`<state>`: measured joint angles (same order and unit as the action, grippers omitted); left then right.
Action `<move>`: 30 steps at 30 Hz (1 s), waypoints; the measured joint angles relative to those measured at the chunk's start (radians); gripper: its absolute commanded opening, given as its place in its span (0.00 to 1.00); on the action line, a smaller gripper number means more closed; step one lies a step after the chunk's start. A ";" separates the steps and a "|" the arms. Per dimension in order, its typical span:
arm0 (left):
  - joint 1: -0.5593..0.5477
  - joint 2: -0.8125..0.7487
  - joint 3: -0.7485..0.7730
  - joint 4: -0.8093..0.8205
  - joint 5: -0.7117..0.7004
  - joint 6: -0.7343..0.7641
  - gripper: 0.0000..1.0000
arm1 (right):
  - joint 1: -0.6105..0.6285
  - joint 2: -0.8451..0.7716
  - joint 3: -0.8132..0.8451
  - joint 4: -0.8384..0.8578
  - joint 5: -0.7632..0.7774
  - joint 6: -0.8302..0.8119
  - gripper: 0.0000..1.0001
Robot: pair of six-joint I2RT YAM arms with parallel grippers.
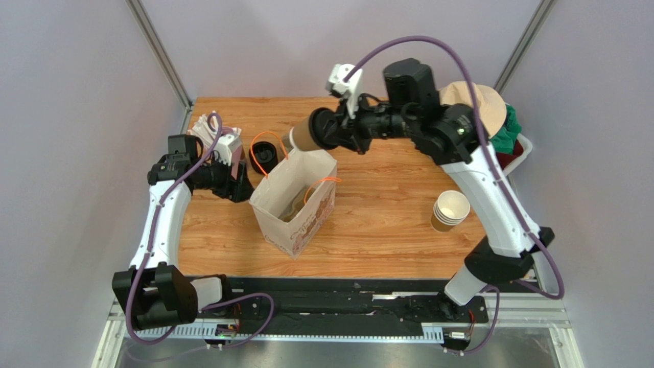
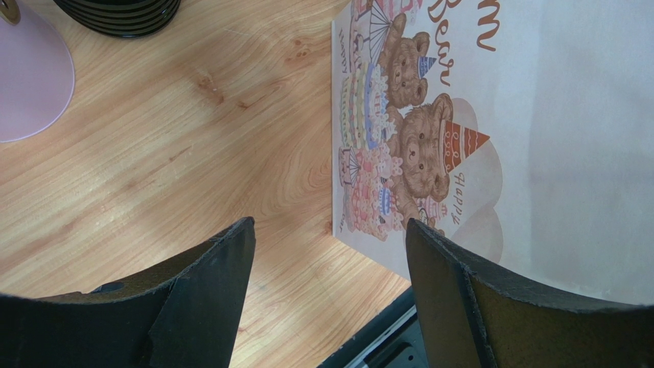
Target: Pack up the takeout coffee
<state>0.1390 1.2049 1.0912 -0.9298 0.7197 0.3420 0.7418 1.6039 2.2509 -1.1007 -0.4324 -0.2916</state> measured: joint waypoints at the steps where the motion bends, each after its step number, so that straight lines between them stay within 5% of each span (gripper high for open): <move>1: 0.000 0.000 0.000 0.000 0.000 0.000 0.81 | 0.025 0.029 0.014 -0.003 0.000 0.000 0.00; 10: 0.000 -0.005 0.000 0.001 -0.008 0.000 0.81 | 0.150 0.164 -0.015 -0.088 0.004 -0.016 0.00; 30: 0.000 -0.005 0.000 0.006 -0.007 0.001 0.81 | 0.154 0.404 0.017 -0.170 0.089 -0.085 0.00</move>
<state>0.1390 1.1999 1.0908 -0.9241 0.7124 0.3428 0.8955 2.0075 2.2677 -1.2705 -0.3439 -0.3763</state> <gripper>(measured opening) 0.807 0.022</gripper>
